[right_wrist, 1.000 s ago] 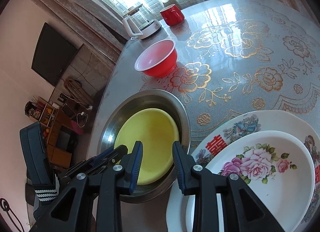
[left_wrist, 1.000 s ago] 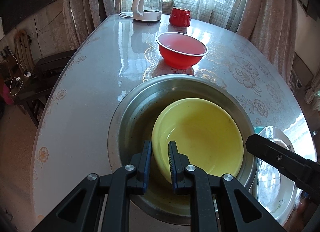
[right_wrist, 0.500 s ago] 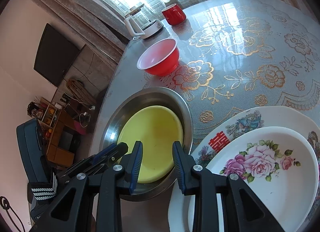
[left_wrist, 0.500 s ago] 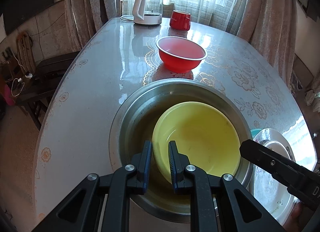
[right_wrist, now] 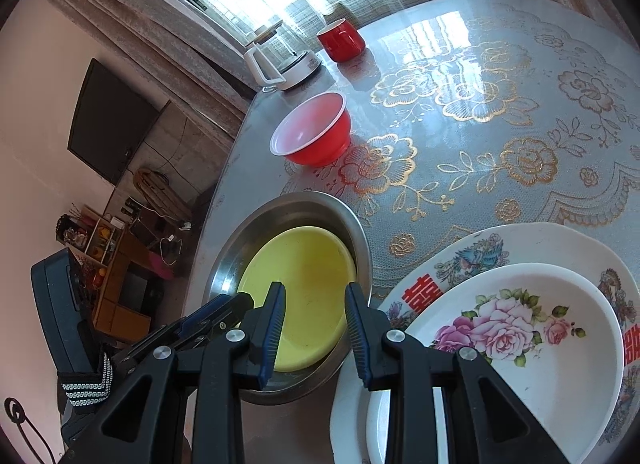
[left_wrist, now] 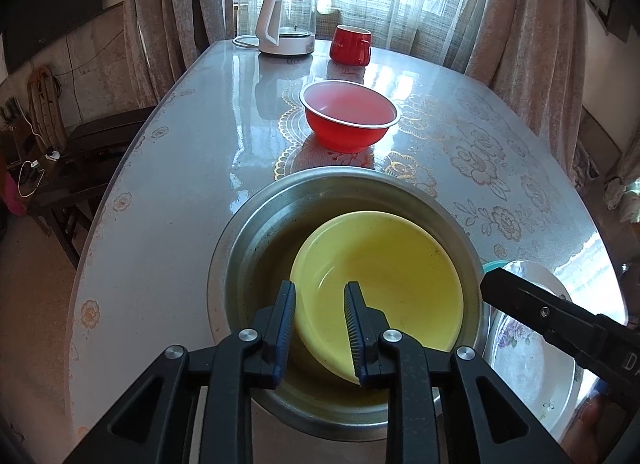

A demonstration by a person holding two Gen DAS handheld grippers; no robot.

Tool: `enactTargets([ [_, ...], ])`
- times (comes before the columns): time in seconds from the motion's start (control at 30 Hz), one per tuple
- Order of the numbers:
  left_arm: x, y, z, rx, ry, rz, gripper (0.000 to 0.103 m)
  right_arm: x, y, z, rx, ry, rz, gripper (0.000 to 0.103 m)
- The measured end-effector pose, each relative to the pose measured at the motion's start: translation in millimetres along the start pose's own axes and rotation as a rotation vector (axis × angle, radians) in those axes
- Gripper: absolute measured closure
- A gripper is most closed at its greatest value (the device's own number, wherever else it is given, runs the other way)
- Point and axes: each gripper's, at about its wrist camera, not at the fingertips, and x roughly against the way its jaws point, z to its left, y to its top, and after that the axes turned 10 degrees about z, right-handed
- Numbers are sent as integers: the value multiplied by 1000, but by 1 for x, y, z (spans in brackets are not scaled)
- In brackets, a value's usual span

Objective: Organize plates and bowls
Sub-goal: 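Open both grippers off the yellow bowl rim and lift away, then move both grippers to the red-and-white bowl and close them on its rim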

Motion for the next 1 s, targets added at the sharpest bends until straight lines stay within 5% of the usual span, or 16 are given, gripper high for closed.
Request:
enactTargets([
  [0.57, 10, 27, -2, 8, -44, -28, 38, 9, 14, -17, -59, -26, -19, 72],
  [0.77, 7, 61, 11, 53, -59, -30, 27, 11, 33, -26, -79, -79, -28, 68],
  [1.0, -10, 113, 29, 141, -114, -9, 26, 9, 54, -35, -108, -99, -47, 67],
])
